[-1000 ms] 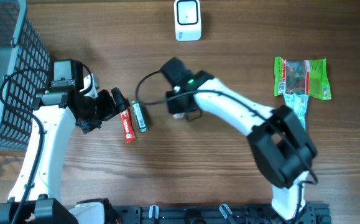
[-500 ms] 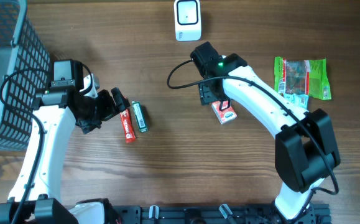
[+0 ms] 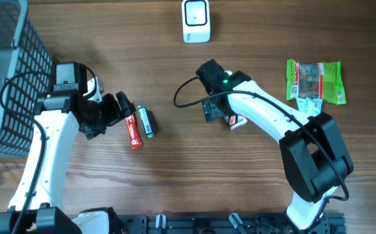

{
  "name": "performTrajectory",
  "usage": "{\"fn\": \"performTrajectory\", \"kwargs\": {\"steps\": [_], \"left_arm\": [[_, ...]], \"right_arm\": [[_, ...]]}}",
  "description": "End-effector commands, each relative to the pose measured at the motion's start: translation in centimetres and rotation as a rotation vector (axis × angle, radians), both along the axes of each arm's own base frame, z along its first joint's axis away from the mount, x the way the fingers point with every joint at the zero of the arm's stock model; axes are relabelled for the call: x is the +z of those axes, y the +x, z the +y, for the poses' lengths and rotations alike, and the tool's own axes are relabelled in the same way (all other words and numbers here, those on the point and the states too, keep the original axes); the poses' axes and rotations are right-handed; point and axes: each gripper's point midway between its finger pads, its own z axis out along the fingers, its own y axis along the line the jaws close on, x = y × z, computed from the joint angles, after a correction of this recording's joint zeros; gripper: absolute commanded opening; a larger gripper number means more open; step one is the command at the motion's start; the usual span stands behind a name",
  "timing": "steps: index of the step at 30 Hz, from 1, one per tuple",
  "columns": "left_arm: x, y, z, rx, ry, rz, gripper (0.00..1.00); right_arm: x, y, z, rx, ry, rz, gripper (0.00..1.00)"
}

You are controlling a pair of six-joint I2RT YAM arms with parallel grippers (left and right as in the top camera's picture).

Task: Scan the item barcode
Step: 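Drag the tissue pack rightward and regrip it with the right gripper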

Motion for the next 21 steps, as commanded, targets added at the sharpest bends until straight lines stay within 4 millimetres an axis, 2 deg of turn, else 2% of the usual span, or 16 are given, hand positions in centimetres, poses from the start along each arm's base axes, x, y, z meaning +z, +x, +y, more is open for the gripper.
{"fn": "performTrajectory", "kwargs": {"steps": [1,2,4,8,10,13,19,21], "left_arm": [[0.2,-0.1,-0.2,-0.006,-0.007,-0.009,1.00],[0.2,-0.1,-0.2,-0.006,-0.007,-0.009,1.00],[0.2,-0.1,-0.2,-0.006,-0.007,-0.009,1.00],[0.2,-0.1,-0.2,-0.006,-0.007,-0.009,1.00],[0.2,-0.1,-0.2,-0.006,-0.007,-0.009,1.00],[0.2,-0.1,-0.2,-0.006,-0.007,-0.009,1.00],[0.2,-0.1,-0.2,-0.006,-0.007,-0.009,1.00],[0.2,-0.1,-0.2,-0.006,-0.007,-0.009,1.00]], "right_arm": [[0.0,0.4,0.0,0.055,-0.020,-0.009,0.79],[0.1,0.2,-0.1,0.079,-0.030,0.001,0.66],[0.3,-0.5,-0.5,0.122,-0.054,0.032,0.50],[0.5,-1.4,0.6,0.124,0.022,0.069,0.47],[0.4,-1.6,0.5,0.131,0.019,0.081,0.39],[0.1,-1.8,0.2,0.129,0.004,0.087,0.36],[-2.0,-2.8,-1.2,0.125,-0.040,0.092,0.37],[-2.7,-3.0,-1.3,0.125,-0.040,0.091,0.33]]}}
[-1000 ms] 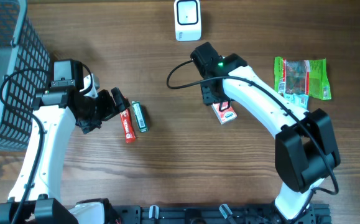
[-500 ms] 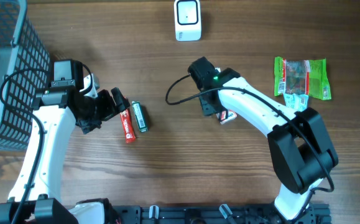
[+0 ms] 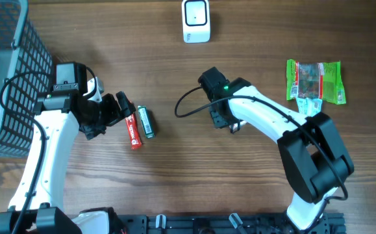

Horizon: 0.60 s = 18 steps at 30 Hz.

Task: Scan the item barcode
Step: 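Drag the tissue pack rightward and regrip it with the right gripper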

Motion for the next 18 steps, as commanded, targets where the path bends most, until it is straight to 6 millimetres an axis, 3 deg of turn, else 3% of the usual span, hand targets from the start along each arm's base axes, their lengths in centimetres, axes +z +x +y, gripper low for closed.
{"fn": "performTrajectory", "kwargs": {"steps": [1,8,14,18], "left_arm": [[0.24,-0.08,-0.22,-0.006,-0.007,-0.009,1.00],[0.24,-0.08,-0.22,-0.006,-0.007,-0.009,1.00],[0.24,-0.08,-0.22,-0.006,-0.007,-0.009,1.00],[0.24,-0.08,-0.22,-0.006,-0.007,-0.009,1.00]], "right_arm": [[-0.77,-0.68,-0.65,0.005,-0.015,0.000,0.29],[-0.83,-0.48,-0.53,0.005,-0.010,-0.008,0.29],[-0.84,-0.19,-0.31,0.003,0.001,-0.021,0.22],[-0.93,-0.69,-0.34,0.006,0.002,0.003,0.04]]}}
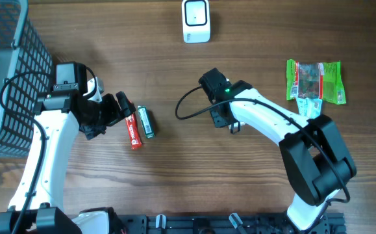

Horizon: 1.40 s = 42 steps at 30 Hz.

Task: Scan the item barcode
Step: 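Drag the tissue pack rightward and regrip it with the right gripper, then lift the tissue pack with the right gripper to the white scanner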

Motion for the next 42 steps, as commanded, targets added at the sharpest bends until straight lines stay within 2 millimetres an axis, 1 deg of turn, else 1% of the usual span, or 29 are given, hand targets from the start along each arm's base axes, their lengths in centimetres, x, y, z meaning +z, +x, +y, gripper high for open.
{"fn": "performTrajectory", "kwargs": {"steps": [1,3,5,6,7,9,11,12,13,15,17,18,19,20,21,22,23,24,25,27,30,32,33,36,38,42], "left_arm": [[0.2,-0.1,-0.2,-0.006,-0.007,-0.009,1.00],[0.2,-0.1,-0.2,-0.006,-0.007,-0.009,1.00],[0.2,-0.1,-0.2,-0.006,-0.007,-0.009,1.00],[0.2,-0.1,-0.2,-0.006,-0.007,-0.009,1.00],[0.2,-0.1,-0.2,-0.006,-0.007,-0.009,1.00],[0.2,-0.1,-0.2,-0.006,-0.007,-0.009,1.00],[0.2,-0.1,-0.2,-0.006,-0.007,-0.009,1.00],[0.2,-0.1,-0.2,-0.006,-0.007,-0.009,1.00],[0.2,-0.1,-0.2,-0.006,-0.007,-0.009,1.00],[0.2,-0.1,-0.2,-0.006,-0.007,-0.009,1.00],[0.2,-0.1,-0.2,-0.006,-0.007,-0.009,1.00],[0.2,-0.1,-0.2,-0.006,-0.007,-0.009,1.00],[0.2,-0.1,-0.2,-0.006,-0.007,-0.009,1.00],[0.2,-0.1,-0.2,-0.006,-0.007,-0.009,1.00],[0.2,-0.1,-0.2,-0.006,-0.007,-0.009,1.00],[0.2,-0.1,-0.2,-0.006,-0.007,-0.009,1.00],[0.2,-0.1,-0.2,-0.006,-0.007,-0.009,1.00],[0.2,-0.1,-0.2,-0.006,-0.007,-0.009,1.00],[0.2,-0.1,-0.2,-0.006,-0.007,-0.009,1.00],[0.2,-0.1,-0.2,-0.006,-0.007,-0.009,1.00],[0.2,-0.1,-0.2,-0.006,-0.007,-0.009,1.00],[0.2,-0.1,-0.2,-0.006,-0.007,-0.009,1.00],[0.2,-0.1,-0.2,-0.006,-0.007,-0.009,1.00],[0.2,-0.1,-0.2,-0.006,-0.007,-0.009,1.00],[0.2,-0.1,-0.2,-0.006,-0.007,-0.009,1.00],[0.2,-0.1,-0.2,-0.006,-0.007,-0.009,1.00]], "right_arm": [[-1.0,-1.2,-0.3,0.000,-0.003,0.046,0.04],[-0.2,-0.8,-0.2,-0.002,0.008,0.029,0.04],[2.5,0.2,0.5,-0.001,0.041,-0.021,0.04],[4.7,0.6,1.2,0.004,0.088,-0.051,0.04],[7.5,0.3,2.5,0.020,0.184,-0.063,0.05],[11.2,-1.2,4.5,0.072,0.343,-0.020,0.04],[14.8,-3.0,6.2,0.091,0.547,0.060,0.04],[16.2,-3.4,6.6,0.111,0.638,0.091,0.04],[17.2,-3.6,6.6,0.102,0.712,0.126,0.04],[18.2,-3.4,6.2,0.073,0.791,0.154,0.04],[19.9,-2.7,5.6,0.046,0.834,0.153,0.04],[21.0,-2.1,5.3,0.041,0.838,0.134,0.04],[22.7,-1.2,5.2,0.043,0.849,0.101,0.04],[24.3,-0.5,5.3,0.047,0.860,0.072,0.04],[25.5,-0.1,5.5,0.055,0.867,0.050,0.04],[27.4,0.8,5.7,0.068,0.877,0.021,0.04],[28.7,1.6,6.0,0.064,0.887,0.004,0.04],[29.4,2.5,6.3,0.064,0.893,-0.008,0.04],[29.9,4.1,7.0,0.062,0.907,-0.018,0.04],[29.4,6.1,8.5,0.071,0.963,0.016,0.04],[26.3,11.1,10.3,0.051,1.000,-0.017,0.04],[24.0,14.7,11.8,0.086,1.043,-0.062,0.04],[23.0,16.2,12.2,0.070,1.056,-0.080,0.04],[20.5,20.6,12.9,0.010,1.121,-0.141,0.04],[19.0,23.5,13.0,-0.053,1.188,-0.168,0.04],[16.2,26.7,12.5,-0.111,1.314,-0.158,0.04]]}}
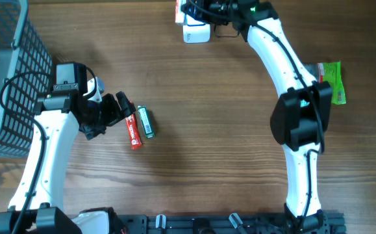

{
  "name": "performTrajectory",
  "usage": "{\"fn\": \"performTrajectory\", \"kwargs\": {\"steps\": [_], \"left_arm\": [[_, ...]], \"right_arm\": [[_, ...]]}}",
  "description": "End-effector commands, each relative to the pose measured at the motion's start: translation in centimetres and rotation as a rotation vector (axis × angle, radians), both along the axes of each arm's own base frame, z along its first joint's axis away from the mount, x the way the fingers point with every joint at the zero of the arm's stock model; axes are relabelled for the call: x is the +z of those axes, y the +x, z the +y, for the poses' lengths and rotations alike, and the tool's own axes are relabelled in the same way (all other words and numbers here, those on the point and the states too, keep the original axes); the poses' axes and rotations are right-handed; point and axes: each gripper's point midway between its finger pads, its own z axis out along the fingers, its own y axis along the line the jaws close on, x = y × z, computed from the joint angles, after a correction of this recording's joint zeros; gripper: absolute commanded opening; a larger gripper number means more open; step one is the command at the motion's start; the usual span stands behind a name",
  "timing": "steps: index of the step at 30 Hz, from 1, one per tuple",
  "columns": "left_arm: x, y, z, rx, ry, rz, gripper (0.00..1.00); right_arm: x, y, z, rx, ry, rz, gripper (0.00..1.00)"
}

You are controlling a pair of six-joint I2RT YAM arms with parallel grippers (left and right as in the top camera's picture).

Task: Scan the item barcode
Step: 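Lift the tissue pack with the right gripper to the white scanner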

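Observation:
The white barcode scanner point(197, 32) stands at the table's far edge. My right gripper point(188, 10) is stretched out over its top left corner, shut on a small red and white item point(178, 13) that shows just left of the fingers. My left gripper point(121, 107) rests open on the table at the left. It is beside a red pack point(134, 134) and a green pack point(146, 122) lying side by side.
A dark mesh basket point(9, 78) fills the left edge. A green snack bag point(331, 82) lies at the right, partly hidden behind the right arm's elbow point(298, 120). The right arm spans from the front edge to the scanner.
My right gripper was low over the small item at the table's middle. Now it is at the far edge over the scanner with the item in it. The left arm has not moved.
The right gripper first sat beside the small red and white item at mid-table. At the following two moments it covered the item almost completely. Now the item is held above the scanner. The left gripper stayed open by the two packs throughout.

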Motion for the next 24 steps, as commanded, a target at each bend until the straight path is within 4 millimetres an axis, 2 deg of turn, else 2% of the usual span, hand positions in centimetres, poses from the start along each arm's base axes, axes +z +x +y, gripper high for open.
{"fn": "performTrajectory", "kwargs": {"steps": [1,3,6,8,13,19,22,23,24], "left_arm": [[0.2,-0.1,-0.2,-0.006,-0.007,-0.009,1.00],[0.2,-0.1,-0.2,-0.006,-0.007,-0.009,1.00],[0.2,-0.1,-0.2,-0.006,-0.007,-0.009,1.00],[0.2,-0.1,-0.2,-0.006,-0.007,-0.009,1.00],[0.2,-0.1,-0.2,-0.006,-0.007,-0.009,1.00],[0.2,-0.1,-0.2,-0.006,-0.007,-0.009,1.00],[0.2,-0.1,-0.2,-0.006,-0.007,-0.009,1.00],[0.2,-0.1,-0.2,-0.006,-0.007,-0.009,1.00],[0.2,-0.1,-0.2,-0.006,-0.007,-0.009,1.00]], "right_arm": [[-3.7,2.2,-1.0,-0.030,0.140,0.139,0.04],[-6.1,3.1,-1.7,-0.048,0.174,0.185,0.04],[-8.4,3.5,-2.1,-0.035,0.197,0.207,0.04],[-9.0,3.8,-2.4,-0.039,0.197,0.209,0.04],[-8.7,3.8,-3.4,-0.035,0.226,0.235,0.04],[-7.8,3.6,-4.0,-0.017,0.257,0.257,0.04],[-4.5,2.7,-3.8,0.033,0.262,0.207,0.04],[-2.5,1.9,-4.1,0.041,0.220,0.165,0.05],[-1.7,1.5,-4.5,0.028,0.185,0.154,0.05]]}}
